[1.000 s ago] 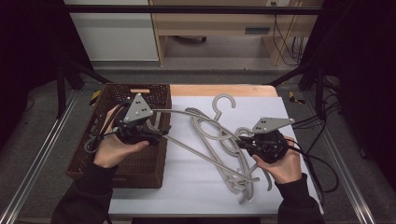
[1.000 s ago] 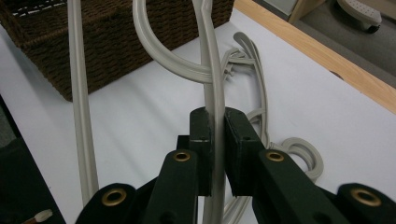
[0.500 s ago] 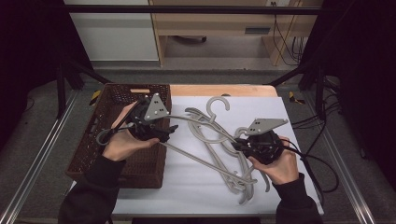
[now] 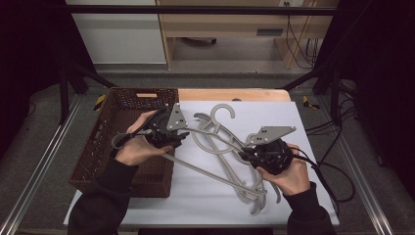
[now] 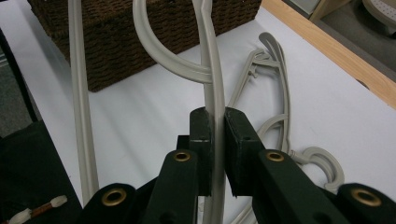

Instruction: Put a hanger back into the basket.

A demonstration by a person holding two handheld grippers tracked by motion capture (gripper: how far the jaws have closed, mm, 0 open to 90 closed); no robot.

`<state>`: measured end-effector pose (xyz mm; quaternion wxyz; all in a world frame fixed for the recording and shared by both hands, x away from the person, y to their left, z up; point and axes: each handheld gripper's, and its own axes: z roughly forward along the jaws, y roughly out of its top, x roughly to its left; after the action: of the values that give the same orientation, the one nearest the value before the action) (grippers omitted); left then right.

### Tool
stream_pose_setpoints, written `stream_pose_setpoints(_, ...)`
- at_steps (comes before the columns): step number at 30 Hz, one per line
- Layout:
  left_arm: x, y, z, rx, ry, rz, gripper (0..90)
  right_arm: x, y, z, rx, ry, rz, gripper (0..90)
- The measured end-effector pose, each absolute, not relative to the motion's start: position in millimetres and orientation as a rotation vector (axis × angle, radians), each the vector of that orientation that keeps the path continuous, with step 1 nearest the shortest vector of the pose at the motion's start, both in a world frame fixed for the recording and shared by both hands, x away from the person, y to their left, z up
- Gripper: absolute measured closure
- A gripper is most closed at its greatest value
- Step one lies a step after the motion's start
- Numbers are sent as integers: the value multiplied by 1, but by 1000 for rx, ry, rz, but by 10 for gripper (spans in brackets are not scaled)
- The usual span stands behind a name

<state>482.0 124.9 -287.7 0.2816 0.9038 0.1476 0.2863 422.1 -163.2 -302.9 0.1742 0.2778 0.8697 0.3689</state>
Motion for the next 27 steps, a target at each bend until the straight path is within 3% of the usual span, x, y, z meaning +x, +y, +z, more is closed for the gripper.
stream_pose_setpoints(6, 483, 124, -289, 2458, 367, 782, 659, 421, -163, -303, 776, 2473, 1052, 826)
stream_pose_setpoints(27, 475, 126, -289, 2578, 190, 793, 750, 429, -165, -305, 724, 2512, 1040, 811)
